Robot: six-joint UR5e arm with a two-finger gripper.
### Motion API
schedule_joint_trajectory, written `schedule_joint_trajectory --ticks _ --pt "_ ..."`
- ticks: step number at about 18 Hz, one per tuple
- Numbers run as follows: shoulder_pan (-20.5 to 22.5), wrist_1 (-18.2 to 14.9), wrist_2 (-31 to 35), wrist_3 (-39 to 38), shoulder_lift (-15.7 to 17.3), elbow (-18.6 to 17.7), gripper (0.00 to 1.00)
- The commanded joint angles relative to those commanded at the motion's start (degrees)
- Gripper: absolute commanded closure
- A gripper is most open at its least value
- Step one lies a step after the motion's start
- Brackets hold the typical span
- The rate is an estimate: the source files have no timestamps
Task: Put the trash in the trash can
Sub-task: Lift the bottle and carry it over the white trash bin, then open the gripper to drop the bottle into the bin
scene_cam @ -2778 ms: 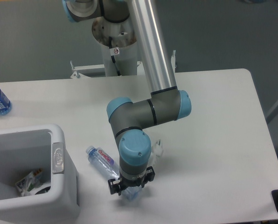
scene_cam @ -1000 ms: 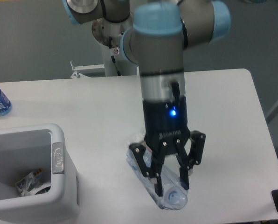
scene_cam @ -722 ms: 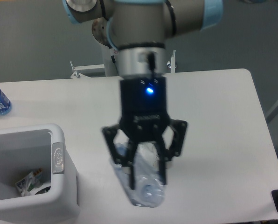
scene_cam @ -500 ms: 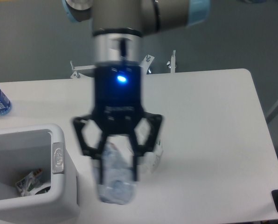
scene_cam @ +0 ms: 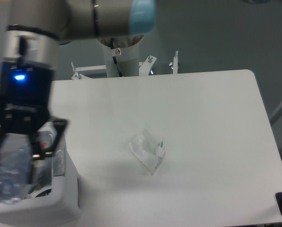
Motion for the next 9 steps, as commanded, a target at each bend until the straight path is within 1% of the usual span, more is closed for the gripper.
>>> schedule_joint_trajectory --ticks 1,5,7,9 --pt "0.0 0.0 -0.1 -0.1 0.3 -0.5 0.00" --pt "0.6 -0.3 -0.1 -0.4 1.0 -1.8 0.00" --pt "2.6 -0.5 -0.1 -0.4 1.1 -2.9 0.00" --pt "5.2 -0.6 0.3 -0.4 2.3 -5.4 0.00"
